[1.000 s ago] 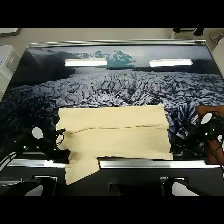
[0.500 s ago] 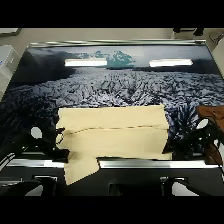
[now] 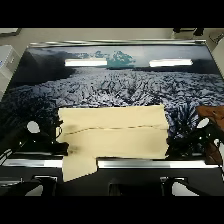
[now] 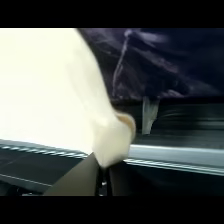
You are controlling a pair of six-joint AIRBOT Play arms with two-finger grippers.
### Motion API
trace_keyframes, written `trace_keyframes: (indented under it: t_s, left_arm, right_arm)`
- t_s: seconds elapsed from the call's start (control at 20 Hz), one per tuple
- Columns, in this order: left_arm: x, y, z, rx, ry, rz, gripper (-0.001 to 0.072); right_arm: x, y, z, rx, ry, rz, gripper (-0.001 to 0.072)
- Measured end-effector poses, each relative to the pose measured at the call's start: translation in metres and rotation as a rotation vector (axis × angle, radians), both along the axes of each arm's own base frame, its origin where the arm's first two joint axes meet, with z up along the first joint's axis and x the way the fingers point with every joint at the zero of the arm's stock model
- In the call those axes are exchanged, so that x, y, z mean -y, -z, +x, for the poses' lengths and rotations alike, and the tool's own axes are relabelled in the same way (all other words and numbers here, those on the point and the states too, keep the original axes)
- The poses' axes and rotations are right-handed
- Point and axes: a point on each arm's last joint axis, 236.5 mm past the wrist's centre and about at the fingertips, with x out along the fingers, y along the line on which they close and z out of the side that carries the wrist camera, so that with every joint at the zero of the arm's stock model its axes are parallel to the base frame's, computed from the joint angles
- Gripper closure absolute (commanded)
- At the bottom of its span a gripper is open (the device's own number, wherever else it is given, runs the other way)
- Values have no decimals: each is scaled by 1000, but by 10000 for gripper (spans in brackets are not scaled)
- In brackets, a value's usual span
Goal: Fold the clothes and pants, and hang the long-sleeved shirts on hangers.
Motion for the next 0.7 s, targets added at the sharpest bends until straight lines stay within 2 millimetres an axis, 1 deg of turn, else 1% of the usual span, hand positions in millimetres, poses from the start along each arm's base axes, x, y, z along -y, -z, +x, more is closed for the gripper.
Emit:
trace_keyframes:
  t_s: [0.05, 0.15, 0.3, 0.4, 0.5, 0.55, 0.6, 0.7]
  left_arm:
    - [-5, -6, 9, 22, -3, 10, 689]
    - [-18, -17, 29, 70, -27, 30, 689]
    - [-36, -36, 62, 152, -79, 53, 689]
    - [-44, -46, 86, 209, -104, 63, 689]
    - [-49, -54, 116, 267, -126, 65, 689]
    - [-51, -59, 131, 293, -134, 66, 689]
    - [-53, -64, 147, 319, -140, 65, 689]
    - [-56, -73, 177, 366, -149, 64, 688]
  right_arm:
    - [3, -5, 9, 22, -1, -4, 678]
    - [9, -19, 35, 89, 9, -18, 679]
    - [19, -40, 82, 221, 39, -55, 679]
    - [20, -48, 113, 298, 45, -84, 679]
    - [19, -51, 143, 363, 47, -111, 679]
    - [18, -50, 155, 378, 52, -121, 679]
    - [18, -49, 166, 391, 58, -133, 678]
    - [19, -43, 180, 398, 73, -146, 678]
